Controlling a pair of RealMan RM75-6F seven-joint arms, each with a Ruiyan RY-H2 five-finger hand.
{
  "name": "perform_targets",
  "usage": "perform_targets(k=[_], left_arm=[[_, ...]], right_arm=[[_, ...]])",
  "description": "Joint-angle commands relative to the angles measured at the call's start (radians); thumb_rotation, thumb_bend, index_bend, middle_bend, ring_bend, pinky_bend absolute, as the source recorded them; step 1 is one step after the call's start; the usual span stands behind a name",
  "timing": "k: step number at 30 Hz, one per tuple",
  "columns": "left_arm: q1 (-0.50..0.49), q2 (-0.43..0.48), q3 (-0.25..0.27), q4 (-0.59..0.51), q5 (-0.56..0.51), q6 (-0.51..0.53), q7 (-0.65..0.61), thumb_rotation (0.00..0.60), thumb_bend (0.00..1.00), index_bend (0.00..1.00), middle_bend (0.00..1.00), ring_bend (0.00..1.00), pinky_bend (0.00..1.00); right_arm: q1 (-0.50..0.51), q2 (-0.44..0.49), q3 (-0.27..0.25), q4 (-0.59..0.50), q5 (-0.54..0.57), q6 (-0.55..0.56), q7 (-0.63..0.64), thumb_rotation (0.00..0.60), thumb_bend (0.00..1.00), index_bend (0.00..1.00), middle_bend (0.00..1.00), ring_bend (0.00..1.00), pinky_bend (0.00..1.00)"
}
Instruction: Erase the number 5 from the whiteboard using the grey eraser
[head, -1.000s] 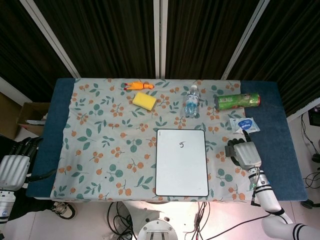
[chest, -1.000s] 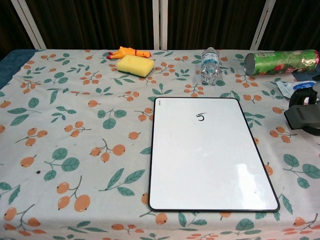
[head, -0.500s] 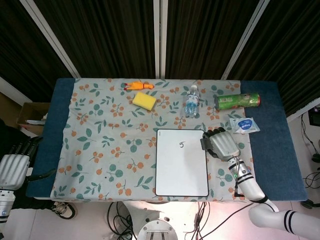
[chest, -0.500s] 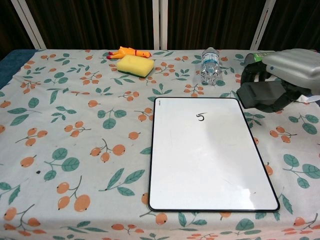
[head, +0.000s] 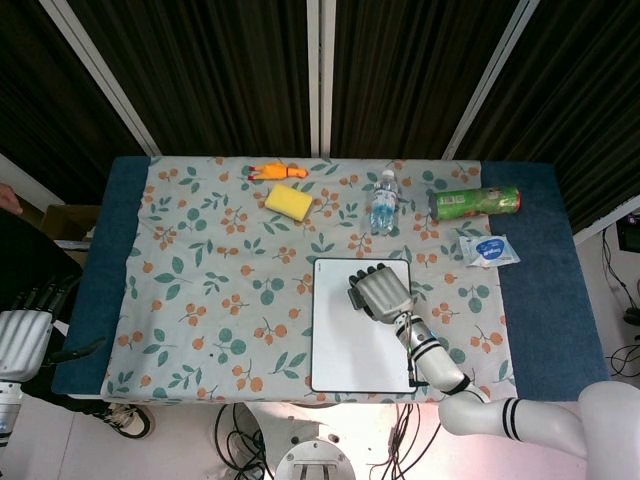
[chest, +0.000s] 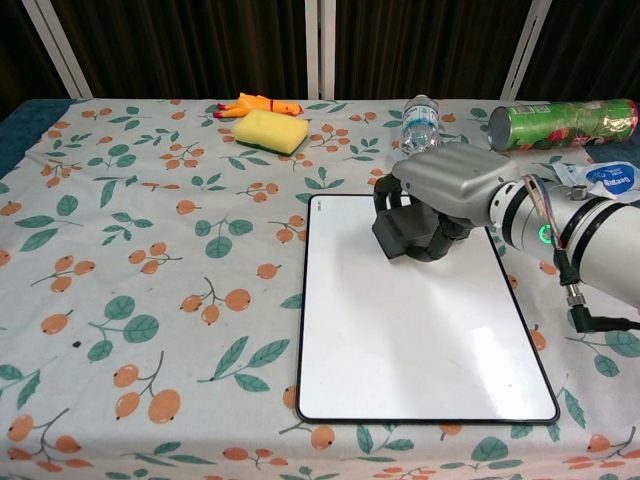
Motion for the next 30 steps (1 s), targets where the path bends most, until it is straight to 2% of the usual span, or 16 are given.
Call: perform_targets(k=[1, 6, 11, 22, 30], left_arm=[[0.001, 0.001, -0.001, 0.002, -0.002, 0.000, -0.004, 0.162, 0.00, 0.11, 0.13, 0.09, 0.16], [-0.001, -0.002, 0.000, 0.006, -0.004, -0.007, -0.010, 0.164, 0.00, 0.11, 0.13, 0.09, 0.16], [-0.002, -0.003, 0.000, 0.005, 0.000, -0.005, -0.010, 0.160, 0.00, 0.11, 0.13, 0.09, 0.16], [0.011, 0.007, 0.001, 0.004, -0.011, 0.003, -0.014, 0.159, 0.00, 0.11, 0.13, 0.09, 0.16], [0.010, 0.007, 0.001, 0.004, -0.014, -0.002, -0.014, 0.163, 0.00, 0.12, 0.13, 0.09, 0.16]], right_arm=[[0.014, -0.022, -0.012, 0.016, 0.017, 0.006, -0.021, 0.600, 0.37, 0.65, 0.53, 0.46, 0.38], [0.024, -0.043, -0.030, 0.032, 0.012, 0.028, -0.041, 0.600, 0.38, 0.65, 0.53, 0.46, 0.38], [0.043, -0.073, -0.026, 0.071, 0.004, 0.043, -0.047, 0.600, 0.38, 0.65, 0.53, 0.46, 0.38], [0.101, -0.167, 0.047, 0.262, 0.029, 0.045, -0.001, 0.600, 0.38, 0.64, 0.52, 0.46, 0.38], [0.138, -0.194, 0.066, 0.316, 0.046, 0.019, 0.009, 0.600, 0.39, 0.64, 0.52, 0.46, 0.38]])
